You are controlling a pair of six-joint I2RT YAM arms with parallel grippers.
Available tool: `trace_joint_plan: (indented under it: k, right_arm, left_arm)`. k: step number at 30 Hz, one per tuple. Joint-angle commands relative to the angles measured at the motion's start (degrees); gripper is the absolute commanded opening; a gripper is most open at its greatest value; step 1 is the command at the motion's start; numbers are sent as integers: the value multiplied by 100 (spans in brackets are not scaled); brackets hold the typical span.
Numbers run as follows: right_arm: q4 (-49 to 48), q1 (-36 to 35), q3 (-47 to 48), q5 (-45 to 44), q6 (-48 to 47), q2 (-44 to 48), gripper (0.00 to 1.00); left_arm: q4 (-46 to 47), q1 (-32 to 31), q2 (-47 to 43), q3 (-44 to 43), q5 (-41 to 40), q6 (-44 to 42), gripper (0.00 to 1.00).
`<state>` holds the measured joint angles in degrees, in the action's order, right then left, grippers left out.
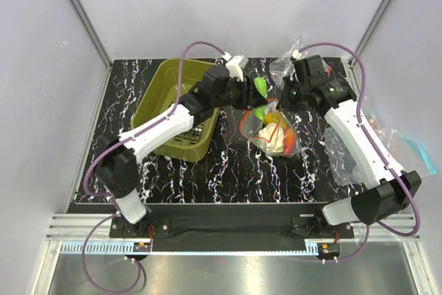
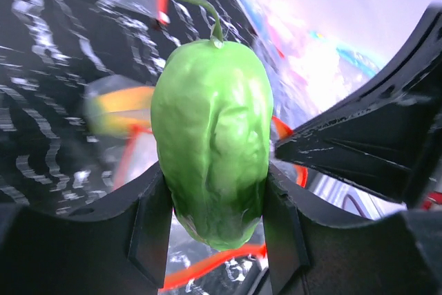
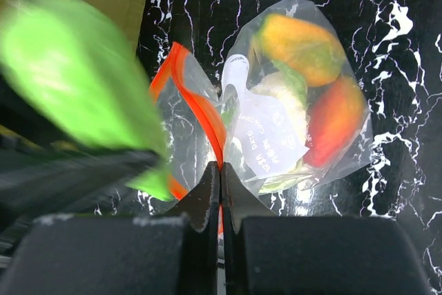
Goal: Place the food in the zip-top bag and seal the zipper
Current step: Place the fake vegetable in the zipper food storage bag.
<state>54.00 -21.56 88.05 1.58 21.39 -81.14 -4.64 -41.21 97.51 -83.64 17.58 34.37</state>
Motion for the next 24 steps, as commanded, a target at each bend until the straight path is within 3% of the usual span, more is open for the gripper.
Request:
trace_joint_plan:
  k: [1, 9, 16, 21, 24]
  right_arm:
    - [128, 12, 467, 70, 181, -24, 0]
    - [436, 73, 906, -123, 453, -288, 0]
    - [322, 108, 924, -79, 665, -270, 0]
    - [278, 126, 942, -282, 613, -305, 0]
    - [182, 135, 898, -229, 525, -288, 0]
  left_arm:
    - [842, -281, 31, -41, -202, 157, 19]
    - [1150, -695, -136, 541, -616, 44, 17]
    - [860, -748, -189, 849, -633, 61, 16]
    - [473, -757, -198, 928, -204, 245, 13]
    - [193, -809, -128, 893, 130, 359, 17]
